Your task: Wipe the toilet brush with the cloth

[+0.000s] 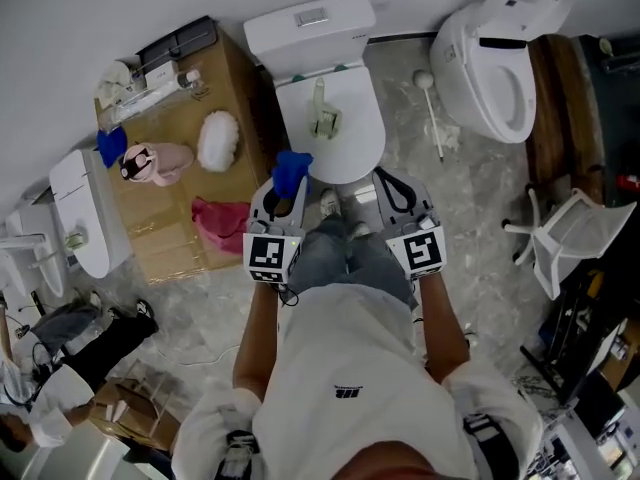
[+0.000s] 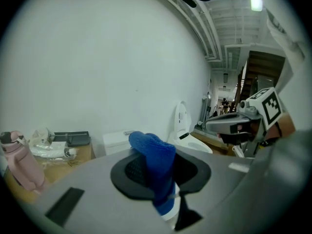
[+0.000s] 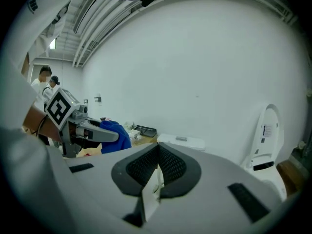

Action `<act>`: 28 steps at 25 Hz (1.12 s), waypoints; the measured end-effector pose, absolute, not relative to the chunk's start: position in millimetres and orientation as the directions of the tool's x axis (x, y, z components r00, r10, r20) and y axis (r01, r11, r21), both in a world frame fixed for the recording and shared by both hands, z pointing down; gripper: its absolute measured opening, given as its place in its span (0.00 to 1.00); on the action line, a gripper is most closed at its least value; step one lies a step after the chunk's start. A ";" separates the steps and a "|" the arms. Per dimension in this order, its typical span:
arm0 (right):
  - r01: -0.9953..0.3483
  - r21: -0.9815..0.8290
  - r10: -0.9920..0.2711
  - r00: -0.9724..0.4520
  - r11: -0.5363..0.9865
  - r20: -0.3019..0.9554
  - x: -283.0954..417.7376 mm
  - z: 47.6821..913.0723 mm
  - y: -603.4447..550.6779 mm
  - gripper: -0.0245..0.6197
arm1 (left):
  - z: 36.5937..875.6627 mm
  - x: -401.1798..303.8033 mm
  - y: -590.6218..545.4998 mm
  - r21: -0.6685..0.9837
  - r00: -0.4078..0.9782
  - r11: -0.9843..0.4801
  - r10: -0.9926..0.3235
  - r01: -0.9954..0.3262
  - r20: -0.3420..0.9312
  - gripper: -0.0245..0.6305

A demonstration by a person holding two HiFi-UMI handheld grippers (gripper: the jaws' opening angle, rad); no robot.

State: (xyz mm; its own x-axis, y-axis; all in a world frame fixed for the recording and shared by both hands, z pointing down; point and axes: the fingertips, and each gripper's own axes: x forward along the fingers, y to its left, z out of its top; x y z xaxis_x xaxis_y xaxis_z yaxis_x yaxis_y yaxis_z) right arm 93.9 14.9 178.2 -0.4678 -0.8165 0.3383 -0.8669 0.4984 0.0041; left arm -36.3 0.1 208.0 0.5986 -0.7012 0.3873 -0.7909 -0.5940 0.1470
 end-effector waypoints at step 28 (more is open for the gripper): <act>-0.649 -0.077 -0.543 -0.690 0.757 0.478 78.1 399.7 -67.7 0.03 | 400.6 2.7 -71.7 0.162 0.512 -0.499 -0.720 -0.851 0.468 0.17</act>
State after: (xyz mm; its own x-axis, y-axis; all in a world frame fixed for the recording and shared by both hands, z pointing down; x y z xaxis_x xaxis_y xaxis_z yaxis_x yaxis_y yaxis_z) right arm 78.1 -67.7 399.7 -0.6897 -0.5435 0.4784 -0.6494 0.7566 -0.0768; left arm 2.7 -71.7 400.6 0.5119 -0.7203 0.4681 -0.8510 -0.4994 0.1623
